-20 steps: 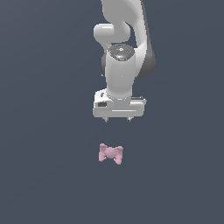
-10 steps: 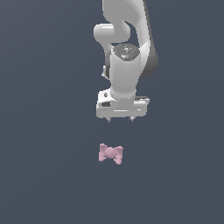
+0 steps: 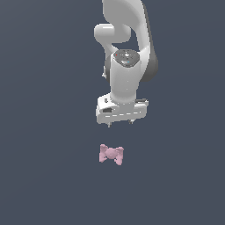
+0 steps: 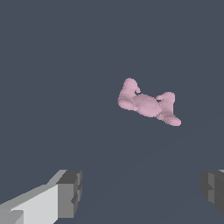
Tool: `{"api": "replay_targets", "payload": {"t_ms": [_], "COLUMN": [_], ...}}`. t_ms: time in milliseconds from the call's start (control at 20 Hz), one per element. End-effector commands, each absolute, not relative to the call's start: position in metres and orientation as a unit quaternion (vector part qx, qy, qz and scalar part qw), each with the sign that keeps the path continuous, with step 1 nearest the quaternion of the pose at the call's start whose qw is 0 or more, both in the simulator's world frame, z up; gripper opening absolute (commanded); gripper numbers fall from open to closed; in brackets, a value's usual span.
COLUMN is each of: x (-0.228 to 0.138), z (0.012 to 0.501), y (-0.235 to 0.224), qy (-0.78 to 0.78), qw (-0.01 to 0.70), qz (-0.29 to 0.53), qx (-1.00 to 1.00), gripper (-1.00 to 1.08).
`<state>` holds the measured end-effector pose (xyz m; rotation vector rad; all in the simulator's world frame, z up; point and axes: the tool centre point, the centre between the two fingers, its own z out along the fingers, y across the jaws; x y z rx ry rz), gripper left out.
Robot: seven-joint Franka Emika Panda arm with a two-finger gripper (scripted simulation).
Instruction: Pick up the object and move it to a goal position.
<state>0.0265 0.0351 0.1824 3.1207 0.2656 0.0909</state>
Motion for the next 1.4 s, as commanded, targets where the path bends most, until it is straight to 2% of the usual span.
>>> {"api": "replay_targets", "payload": {"t_ms": [0,1350], "x": [0.03,0.078], "z": [0.178,0.118], "y": [0.034,0.016], "qy": [0.109,0.447], "qw": [0.006,0.01], "qz": [0.027,0.006], "qx": [0.994,0.894], "gripper": [1.0,1.0]}}
